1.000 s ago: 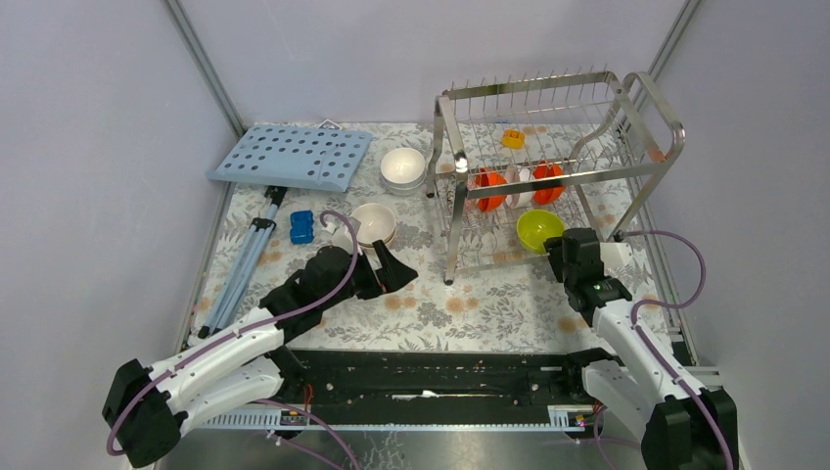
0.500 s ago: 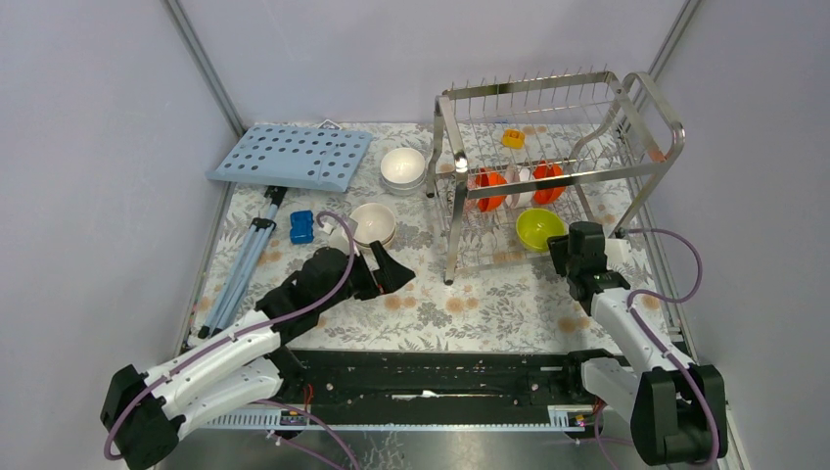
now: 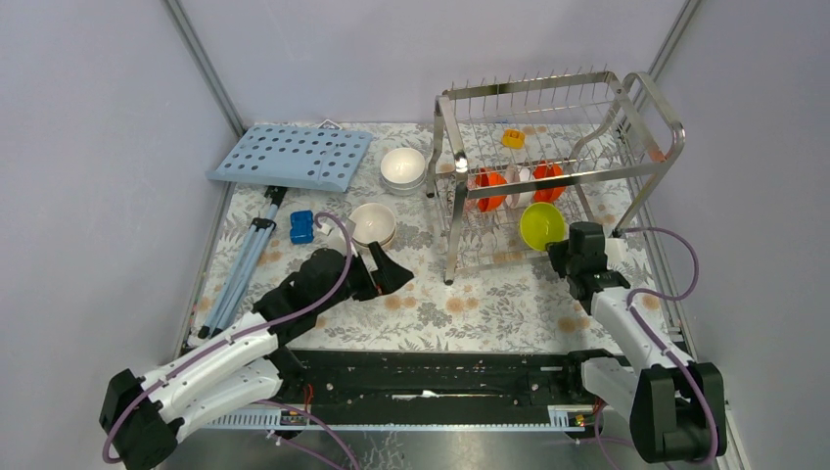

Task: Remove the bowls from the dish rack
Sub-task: Pick up the bowl from the dish rack.

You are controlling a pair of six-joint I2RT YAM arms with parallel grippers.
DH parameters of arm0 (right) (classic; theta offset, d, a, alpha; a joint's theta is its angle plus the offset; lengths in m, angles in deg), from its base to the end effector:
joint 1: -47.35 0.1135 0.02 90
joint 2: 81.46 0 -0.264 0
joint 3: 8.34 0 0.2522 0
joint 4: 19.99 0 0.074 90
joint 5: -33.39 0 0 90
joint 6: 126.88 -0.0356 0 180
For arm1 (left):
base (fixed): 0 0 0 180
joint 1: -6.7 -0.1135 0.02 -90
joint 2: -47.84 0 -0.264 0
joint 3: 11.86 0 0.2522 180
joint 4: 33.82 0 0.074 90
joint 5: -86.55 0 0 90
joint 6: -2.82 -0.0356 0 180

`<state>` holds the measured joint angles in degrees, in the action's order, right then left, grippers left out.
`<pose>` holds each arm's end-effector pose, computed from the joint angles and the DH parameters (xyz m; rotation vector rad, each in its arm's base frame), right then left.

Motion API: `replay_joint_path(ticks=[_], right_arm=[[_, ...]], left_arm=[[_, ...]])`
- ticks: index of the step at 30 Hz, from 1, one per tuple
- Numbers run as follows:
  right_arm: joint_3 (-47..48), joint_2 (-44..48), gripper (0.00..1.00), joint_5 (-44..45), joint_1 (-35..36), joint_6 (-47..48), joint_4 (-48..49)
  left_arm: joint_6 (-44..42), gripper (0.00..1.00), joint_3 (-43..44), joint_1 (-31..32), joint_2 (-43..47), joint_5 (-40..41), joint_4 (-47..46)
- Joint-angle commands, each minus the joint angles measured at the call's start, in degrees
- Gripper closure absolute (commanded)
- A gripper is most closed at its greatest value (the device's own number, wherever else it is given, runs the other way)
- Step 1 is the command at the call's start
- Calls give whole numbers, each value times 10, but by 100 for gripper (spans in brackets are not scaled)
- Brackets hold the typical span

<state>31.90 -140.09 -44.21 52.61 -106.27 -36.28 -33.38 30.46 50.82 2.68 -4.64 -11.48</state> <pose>0.2111 0.0118 0.1975 1.2753 1.7995 0.5096 0.1322 -0.1293 0.2416 -0.1705 2.1851 -1.0644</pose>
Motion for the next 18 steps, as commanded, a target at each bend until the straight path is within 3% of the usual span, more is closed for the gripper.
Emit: replay_joint_path(ticks=[1,8,13,18], right_arm=[[33,47,99,-7,-4,33,-21],[97,146,100,-32,-4,165,-167],[175,148,100,-159,-4,318,-312],[233,180,100,-206,5,420,-441]], left_arm=[[-10,1,19,-2,14,10,5],[-14,1,34,-2,22,28,31],[-29,1,58,-3,36,48,73],[-59,1,113,-3,53,95,151]])
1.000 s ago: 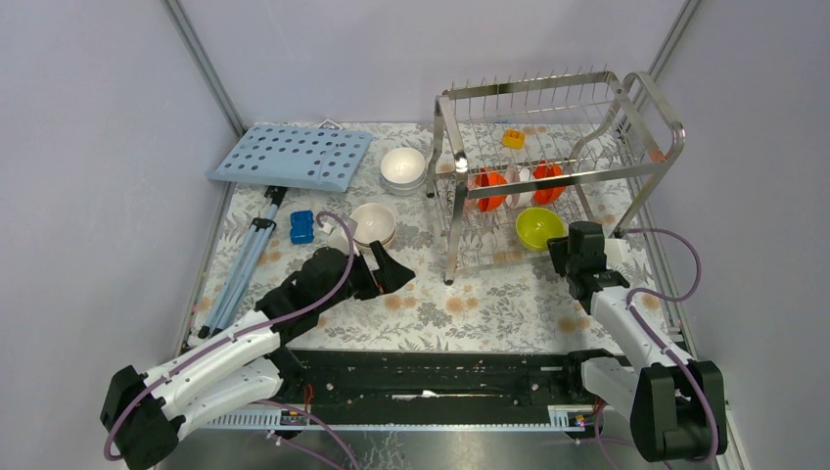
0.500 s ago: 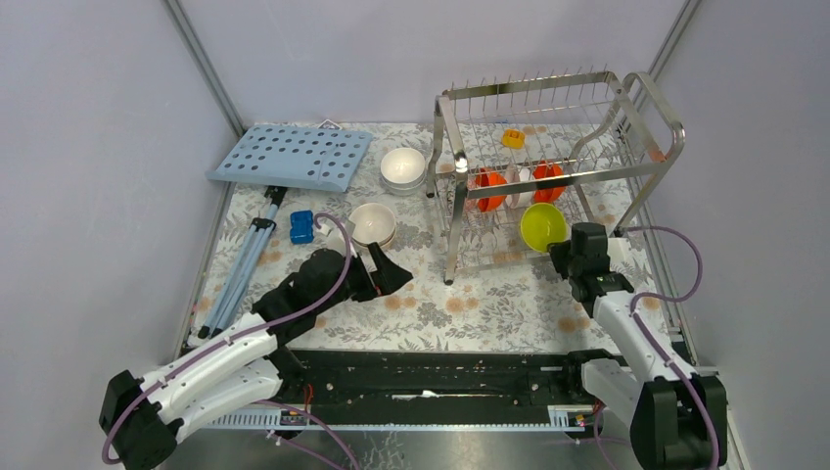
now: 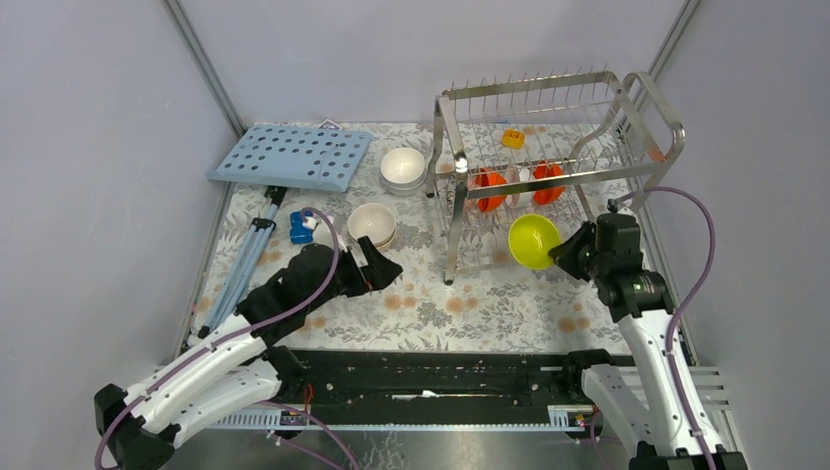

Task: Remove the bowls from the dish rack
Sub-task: Pick up the bowl from the dish rack, then place the bowl at the center of the board.

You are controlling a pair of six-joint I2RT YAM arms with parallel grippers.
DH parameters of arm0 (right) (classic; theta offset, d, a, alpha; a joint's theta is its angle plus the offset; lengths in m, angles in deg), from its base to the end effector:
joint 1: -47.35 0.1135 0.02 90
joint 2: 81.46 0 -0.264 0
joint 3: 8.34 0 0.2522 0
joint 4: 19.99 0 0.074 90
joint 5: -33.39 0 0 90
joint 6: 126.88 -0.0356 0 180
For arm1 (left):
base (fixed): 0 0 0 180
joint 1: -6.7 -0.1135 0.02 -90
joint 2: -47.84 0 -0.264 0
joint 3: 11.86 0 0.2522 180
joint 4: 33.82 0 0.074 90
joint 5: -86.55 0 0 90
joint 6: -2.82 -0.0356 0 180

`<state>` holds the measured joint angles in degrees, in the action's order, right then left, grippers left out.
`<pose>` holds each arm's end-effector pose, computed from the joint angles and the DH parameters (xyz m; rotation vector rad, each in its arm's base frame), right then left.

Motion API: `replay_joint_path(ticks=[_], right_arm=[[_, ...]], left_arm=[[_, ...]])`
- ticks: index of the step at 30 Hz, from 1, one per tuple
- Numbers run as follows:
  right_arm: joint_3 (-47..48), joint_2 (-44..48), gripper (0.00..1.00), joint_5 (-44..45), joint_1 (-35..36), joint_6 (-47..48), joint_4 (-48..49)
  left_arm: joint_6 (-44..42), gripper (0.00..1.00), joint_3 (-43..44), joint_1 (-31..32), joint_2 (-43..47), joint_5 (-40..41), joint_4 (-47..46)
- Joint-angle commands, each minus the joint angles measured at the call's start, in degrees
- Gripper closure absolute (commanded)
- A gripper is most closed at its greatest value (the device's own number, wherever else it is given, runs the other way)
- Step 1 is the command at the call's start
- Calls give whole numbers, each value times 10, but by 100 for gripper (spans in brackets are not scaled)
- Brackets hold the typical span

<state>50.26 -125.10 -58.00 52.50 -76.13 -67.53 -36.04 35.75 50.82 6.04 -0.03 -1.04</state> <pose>0.1642 0.0157 0.3018 0.6246 2.0861 0.4751 0.1248 -0.1180 0.2653 -0.1737 2.1788 -0.9460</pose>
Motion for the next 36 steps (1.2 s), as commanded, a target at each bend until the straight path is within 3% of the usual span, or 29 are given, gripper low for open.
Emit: replay_joint_path(ticks=[1,10,14,18,24,27,32,36], right_arm=[[56,38,100,-70,16,129,-145],[-10,128,100,-224,67,132,-173],[-48,152,100,-231,77,114,-167],[-43,131,100,-213,94,111,-169],[-54,103,100,-163,158,79,-155],[-55,68,100,-108,234,46,-136],[-60,-9,100,56,422,-53,-80],[-76,-34,100,94,470,-92,-29]], left_arm=[[-32,1,67,-4,24,57,57],[0,1,64,-4,88,102,117],[43,1,59,-4,101,117,165],[62,1,30,-4,92,73,179],[49,1,-8,-2,72,-29,123],[37,1,-19,2,65,-63,89],[34,1,-30,20,44,-81,51],[30,1,-29,37,39,-74,48]])
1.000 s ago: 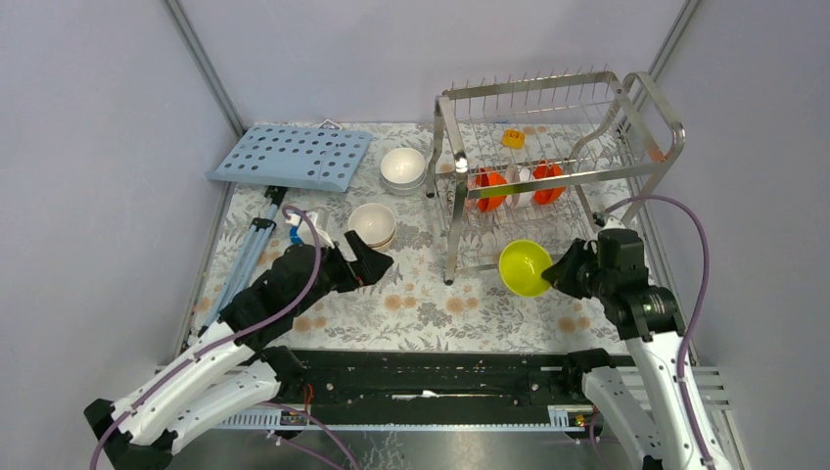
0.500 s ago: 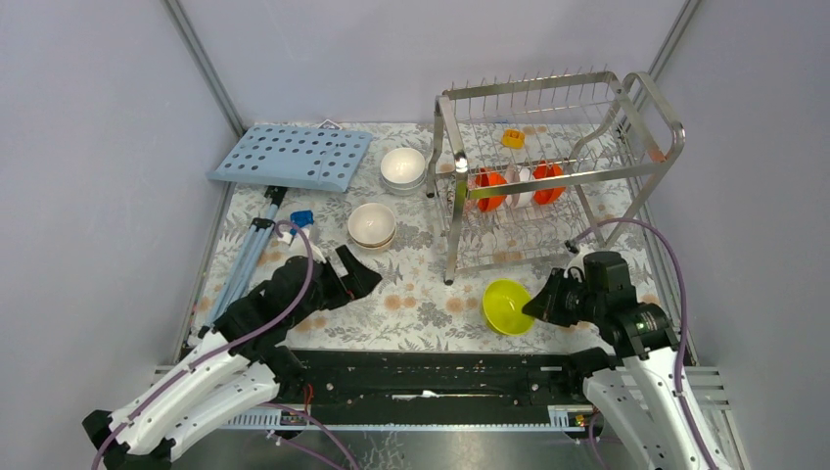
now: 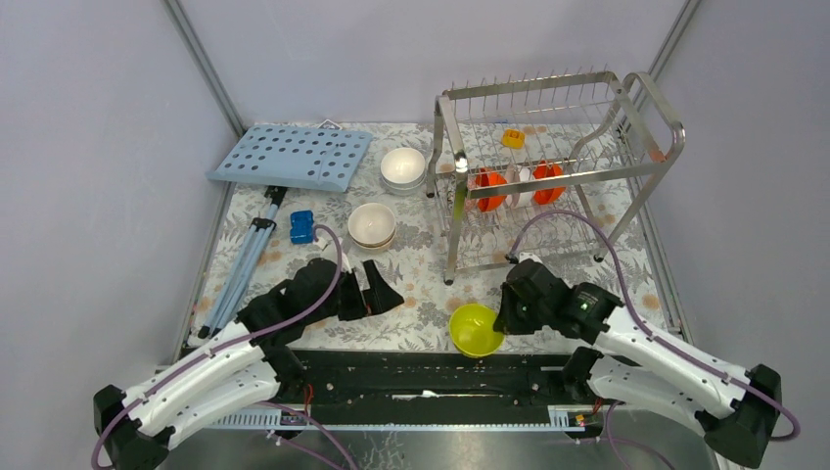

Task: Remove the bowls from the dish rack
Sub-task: Place the bowl at the center of the board.

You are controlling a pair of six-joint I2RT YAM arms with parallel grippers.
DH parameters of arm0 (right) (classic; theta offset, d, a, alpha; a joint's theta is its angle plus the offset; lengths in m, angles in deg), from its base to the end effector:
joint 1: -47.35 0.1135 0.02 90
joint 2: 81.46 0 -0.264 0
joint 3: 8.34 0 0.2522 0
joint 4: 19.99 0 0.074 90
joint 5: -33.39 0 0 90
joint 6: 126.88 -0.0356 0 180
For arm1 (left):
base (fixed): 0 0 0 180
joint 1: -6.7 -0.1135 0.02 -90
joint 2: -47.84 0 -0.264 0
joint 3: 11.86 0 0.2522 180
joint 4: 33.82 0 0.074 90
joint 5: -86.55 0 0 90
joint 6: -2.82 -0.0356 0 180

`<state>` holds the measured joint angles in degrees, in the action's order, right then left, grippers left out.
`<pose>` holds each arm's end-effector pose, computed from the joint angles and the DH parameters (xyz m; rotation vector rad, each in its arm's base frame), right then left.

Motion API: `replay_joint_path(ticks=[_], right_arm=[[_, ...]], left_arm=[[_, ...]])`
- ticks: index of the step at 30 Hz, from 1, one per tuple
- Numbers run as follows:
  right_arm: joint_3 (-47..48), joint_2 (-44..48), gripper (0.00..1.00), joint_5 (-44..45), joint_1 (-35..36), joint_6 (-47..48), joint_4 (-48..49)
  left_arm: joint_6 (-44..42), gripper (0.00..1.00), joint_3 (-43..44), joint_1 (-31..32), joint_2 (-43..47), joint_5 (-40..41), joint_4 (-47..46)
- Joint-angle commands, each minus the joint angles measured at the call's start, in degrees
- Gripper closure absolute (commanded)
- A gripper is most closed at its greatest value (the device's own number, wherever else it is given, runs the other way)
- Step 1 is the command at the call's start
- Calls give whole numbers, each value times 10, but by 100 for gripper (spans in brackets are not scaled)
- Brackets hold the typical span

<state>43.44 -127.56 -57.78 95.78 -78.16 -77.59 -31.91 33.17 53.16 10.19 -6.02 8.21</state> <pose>0.1026 0.1168 0.2424 -0.1718 2.6025 0.6537 0.1030 -0.1107 0.2449 -0.1547 2.3718 -1.0005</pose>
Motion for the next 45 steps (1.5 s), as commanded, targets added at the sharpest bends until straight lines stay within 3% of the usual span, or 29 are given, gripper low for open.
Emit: replay_joint_path(ticks=[1,6,13,16,29,45], right_arm=[[-13,-13,100,104,50,-79,84],[-36,-51,100,197,130,-140,134],[-65,-115,100,303,195,-242,163],[-60,-133,100,339,217,-275,152],[-21,-195,100,366,281,-342,138],[30,-211,100,373,308,-352,116]], left_arm=[[-11,1,-6,18,-1,-12,-46],[-1,1,-22,75,-9,22,-59],[28,1,-10,243,-67,161,-78],[35,1,9,280,-109,202,-67],[41,14,66,314,-211,256,-63],[66,48,114,334,-308,289,-19]])
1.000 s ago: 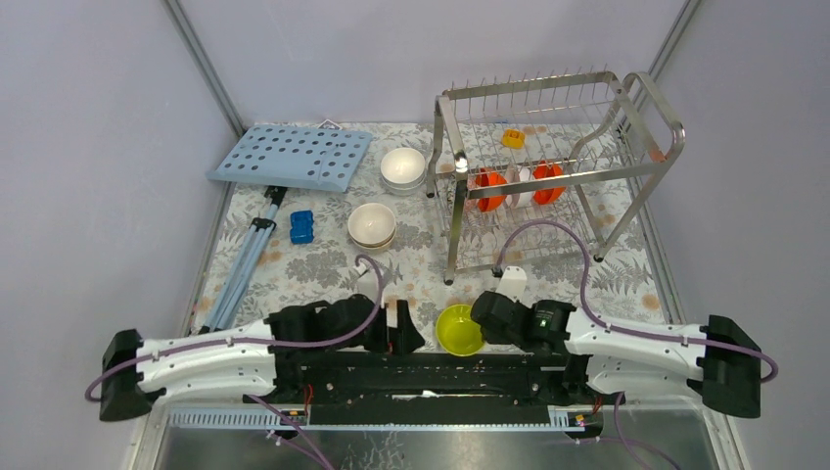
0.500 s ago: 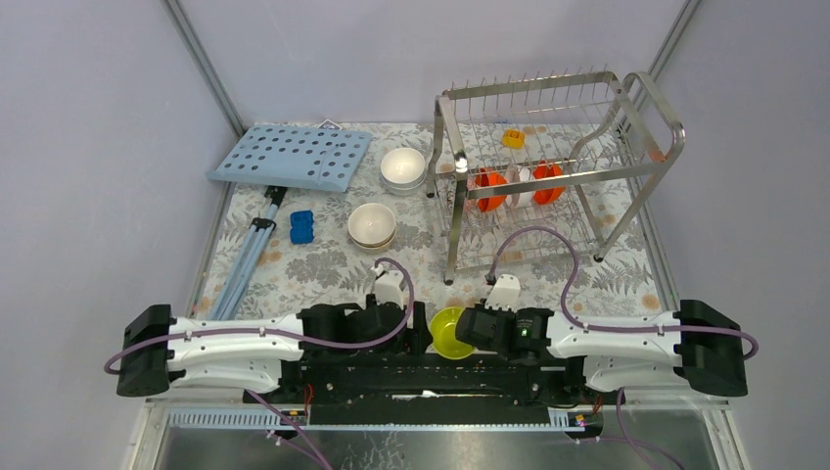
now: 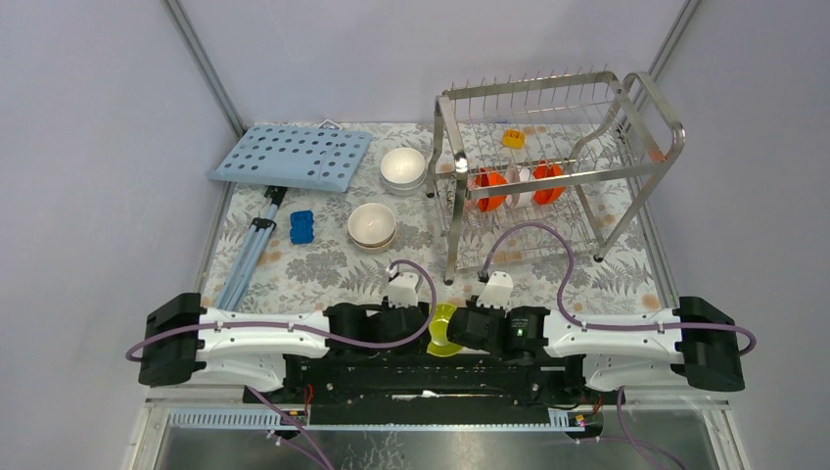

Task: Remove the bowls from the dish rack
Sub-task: Place the bowl at the center of the board.

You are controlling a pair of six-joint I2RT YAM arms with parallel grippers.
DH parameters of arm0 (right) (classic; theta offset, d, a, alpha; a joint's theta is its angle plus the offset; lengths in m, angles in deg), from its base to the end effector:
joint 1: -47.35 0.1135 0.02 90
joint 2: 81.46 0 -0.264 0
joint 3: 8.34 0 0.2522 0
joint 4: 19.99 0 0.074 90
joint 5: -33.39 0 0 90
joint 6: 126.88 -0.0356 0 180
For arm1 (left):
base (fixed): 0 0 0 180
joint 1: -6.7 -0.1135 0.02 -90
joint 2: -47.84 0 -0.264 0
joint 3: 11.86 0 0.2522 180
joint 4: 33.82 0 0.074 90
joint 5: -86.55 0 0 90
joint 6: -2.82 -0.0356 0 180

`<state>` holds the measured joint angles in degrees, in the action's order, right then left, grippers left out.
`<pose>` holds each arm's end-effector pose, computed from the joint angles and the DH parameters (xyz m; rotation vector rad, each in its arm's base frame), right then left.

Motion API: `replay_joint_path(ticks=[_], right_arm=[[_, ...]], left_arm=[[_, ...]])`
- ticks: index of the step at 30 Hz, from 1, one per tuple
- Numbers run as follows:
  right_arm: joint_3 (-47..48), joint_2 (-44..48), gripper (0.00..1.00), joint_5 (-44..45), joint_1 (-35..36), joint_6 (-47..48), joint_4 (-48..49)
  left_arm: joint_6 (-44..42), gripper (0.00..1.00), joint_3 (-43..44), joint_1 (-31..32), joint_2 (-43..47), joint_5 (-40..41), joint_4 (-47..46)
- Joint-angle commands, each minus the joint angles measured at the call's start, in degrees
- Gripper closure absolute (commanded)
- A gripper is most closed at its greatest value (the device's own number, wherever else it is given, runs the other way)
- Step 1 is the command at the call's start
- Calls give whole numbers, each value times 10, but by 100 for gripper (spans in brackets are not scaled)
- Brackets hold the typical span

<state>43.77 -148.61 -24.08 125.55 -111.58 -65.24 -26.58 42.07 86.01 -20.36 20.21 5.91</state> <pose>0.0622 0.2042 0.2010 0.1141 2.4424 0.4620 0.0565 -0.2224 0.2102 0.2373 2.4817 -0.5806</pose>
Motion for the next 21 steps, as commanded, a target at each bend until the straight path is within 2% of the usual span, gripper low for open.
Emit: replay_joint_path(ticks=[1,8,13,18,21], right_arm=[[29,-2,100,35,12,-17,-9],[38,-19,100,38,20,-20,-11],[43,-33,100,41,27,-26,-11],[50,-39,100,47,30,-30,-15],[54,-41,100,48,30,-33,-14]], left_arm=[[14,49,25,7,-4,29,3],[31,55,40,13,-26,47,26],[67,54,45,15,-20,75,57],[79,59,51,15,-22,89,71],[80,66,50,15,-29,87,70]])
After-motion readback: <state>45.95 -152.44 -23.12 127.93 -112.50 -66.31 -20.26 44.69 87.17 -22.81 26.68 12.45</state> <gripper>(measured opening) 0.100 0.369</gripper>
